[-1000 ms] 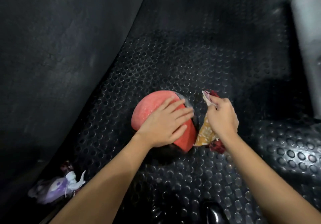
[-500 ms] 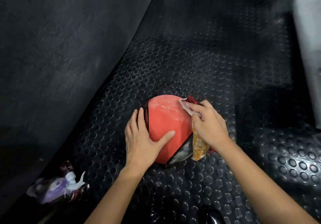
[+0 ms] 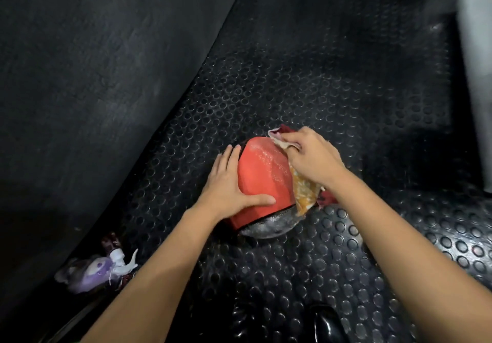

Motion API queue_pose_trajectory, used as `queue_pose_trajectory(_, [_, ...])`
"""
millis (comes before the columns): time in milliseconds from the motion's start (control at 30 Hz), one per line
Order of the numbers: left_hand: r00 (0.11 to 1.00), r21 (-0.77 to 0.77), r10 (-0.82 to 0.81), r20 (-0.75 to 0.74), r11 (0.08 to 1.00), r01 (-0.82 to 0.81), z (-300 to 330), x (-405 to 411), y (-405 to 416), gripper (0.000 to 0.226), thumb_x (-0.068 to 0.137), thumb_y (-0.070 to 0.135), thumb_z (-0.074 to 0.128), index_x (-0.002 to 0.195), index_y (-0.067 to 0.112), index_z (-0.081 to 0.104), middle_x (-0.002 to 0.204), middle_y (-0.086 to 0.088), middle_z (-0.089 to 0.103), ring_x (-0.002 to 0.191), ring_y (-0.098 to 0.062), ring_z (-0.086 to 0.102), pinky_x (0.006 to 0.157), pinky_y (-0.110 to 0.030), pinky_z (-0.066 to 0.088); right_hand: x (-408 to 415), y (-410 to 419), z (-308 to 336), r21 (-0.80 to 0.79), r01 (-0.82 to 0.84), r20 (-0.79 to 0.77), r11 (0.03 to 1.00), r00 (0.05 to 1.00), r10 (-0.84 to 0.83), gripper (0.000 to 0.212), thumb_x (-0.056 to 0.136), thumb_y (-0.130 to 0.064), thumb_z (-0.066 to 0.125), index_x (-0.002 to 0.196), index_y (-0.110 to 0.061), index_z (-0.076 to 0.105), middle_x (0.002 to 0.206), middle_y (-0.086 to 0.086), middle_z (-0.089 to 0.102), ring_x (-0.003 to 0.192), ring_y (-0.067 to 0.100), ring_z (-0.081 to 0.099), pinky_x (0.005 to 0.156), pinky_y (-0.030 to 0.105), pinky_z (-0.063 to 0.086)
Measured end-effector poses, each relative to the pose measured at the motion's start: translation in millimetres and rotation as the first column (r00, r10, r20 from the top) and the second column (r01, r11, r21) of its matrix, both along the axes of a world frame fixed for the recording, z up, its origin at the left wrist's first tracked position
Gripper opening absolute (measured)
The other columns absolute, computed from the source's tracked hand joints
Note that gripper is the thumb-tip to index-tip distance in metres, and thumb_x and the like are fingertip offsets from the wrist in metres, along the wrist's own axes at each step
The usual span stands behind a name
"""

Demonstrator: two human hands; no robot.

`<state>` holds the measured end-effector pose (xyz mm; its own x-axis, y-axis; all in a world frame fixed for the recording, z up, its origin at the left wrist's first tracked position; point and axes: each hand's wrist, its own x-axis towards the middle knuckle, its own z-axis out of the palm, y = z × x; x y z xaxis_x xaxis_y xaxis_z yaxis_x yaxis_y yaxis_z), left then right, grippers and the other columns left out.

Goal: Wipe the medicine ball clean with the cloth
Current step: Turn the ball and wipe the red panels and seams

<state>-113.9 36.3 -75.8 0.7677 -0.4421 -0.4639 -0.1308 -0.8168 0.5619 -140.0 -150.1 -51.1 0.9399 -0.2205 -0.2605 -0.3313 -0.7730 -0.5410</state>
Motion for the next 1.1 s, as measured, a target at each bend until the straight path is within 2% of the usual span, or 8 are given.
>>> queue_pose_trajectory(133, [0.991,0.136,-0.113,-0.078,0.983,0.123,10.0,20.1,-4.4,0.139,0.048,0.065,0.079,0.150,0.036,-0.010,0.159,0.012,-0.013,0.147,-0.030,-0.004,0.116,-0.058,0.014,1.7,2.0,-5.5,-0.063,-0.046,-0.045,0.997,0.998,0.044,0.043,0.093,-0.020,0.039,0.126,-0.042,0.055,0.107,-0.004,0.047,0.110,0.025,0.054,0.084,0.034,0.041])
queue_pose_trajectory(200, [0.986,0.171,-0.129,-0.102,0.974,0.145,15.2,25.6,-10.0,0.138,0.050,0.059,0.083,0.150,0.037,-0.009,0.160,0.006,-0.011,0.146,-0.034,0.003,0.115,-0.057,0.018,-3.2,1.4,-8.4,-0.068,-0.006,-0.029,0.998,1.000,0.004,0.043,0.093,-0.019,0.039,0.126,-0.041,0.056,0.119,0.000,0.051,0.114,0.024,0.053,0.088,0.034,0.039])
queue_pose_trajectory(300, [0.987,0.189,-0.144,-0.074,0.969,0.156,21.6,21.3,-22.3,0.136,0.054,0.052,0.086,0.151,0.032,-0.006,0.160,0.000,-0.009,0.146,-0.034,0.005,0.117,-0.053,0.017,-10.7,0.7,-9.6,-0.099,0.051,-0.004,0.994,0.999,-0.052,0.041,0.093,-0.018,0.039,0.124,-0.038,0.058,0.123,0.001,0.052,0.111,0.025,0.055,0.086,0.033,0.039])
queue_pose_trajectory(467, [0.973,0.218,-0.209,-0.100,0.949,0.227,31.8,12.7,-37.7,0.134,0.061,0.047,0.085,0.150,0.029,-0.013,0.158,0.000,-0.019,0.144,-0.038,-0.010,0.116,-0.054,0.009,-22.1,-5.4,-9.4,-0.107,0.125,-0.008,0.986,0.992,-0.127,0.040,0.094,-0.018,0.041,0.126,-0.036,0.057,0.125,0.004,0.051,0.110,0.028,0.056,0.089,0.036,0.042])
queue_pose_trajectory(667, [0.962,0.200,-0.249,-0.113,0.943,0.267,27.7,11.7,-27.6,0.148,0.051,0.043,0.090,0.148,0.029,-0.021,0.155,0.007,-0.028,0.142,-0.035,-0.023,0.115,-0.056,0.003,-22.7,-7.9,-14.7,0.002,0.120,-0.042,0.993,0.992,-0.119,0.045,0.093,-0.015,0.039,0.130,-0.038,0.054,0.128,0.002,0.050,0.116,0.027,0.051,0.091,0.035,0.040])
queue_pose_trajectory(800, [0.967,0.146,-0.236,-0.097,0.958,0.248,21.0,8.3,-14.4,0.148,0.051,0.041,0.091,0.147,0.032,-0.021,0.154,0.012,-0.029,0.142,-0.030,-0.024,0.116,-0.051,0.001,-7.9,-7.7,-15.1,-0.052,-0.058,0.039,0.997,0.997,0.060,0.045,0.093,-0.015,0.039,0.124,-0.043,0.056,0.106,-0.004,0.050,0.106,0.022,0.054,0.081,0.034,0.042])
queue_pose_trajectory(933, [0.969,0.115,-0.237,-0.064,0.963,0.243,11.9,3.0,-2.1,0.149,0.049,0.045,0.090,0.146,0.037,-0.022,0.152,0.020,-0.030,0.142,-0.024,-0.025,0.116,-0.050,0.003,14.3,-10.4,-15.7,-0.078,-0.069,-0.003,0.995,0.998,0.069,0.051,0.090,-0.007,0.038,0.122,-0.041,0.058,0.119,-0.004,0.053,0.113,0.023,0.053,0.080,0.033,0.042])
queue_pose_trajectory(1100, [0.969,0.098,-0.239,-0.060,0.965,0.244,9.3,5.0,-0.1,0.149,0.049,0.043,0.091,0.145,0.038,-0.023,0.152,0.020,-0.030,0.142,-0.025,-0.025,0.117,-0.050,0.003,-12.4,9.9,-5.1,-0.156,-0.257,0.108,0.954,0.956,0.275,0.047,0.094,-0.014,0.037,0.127,-0.043,0.053,0.102,-0.005,0.046,0.106,0.020,0.049,0.072,0.033,0.041])
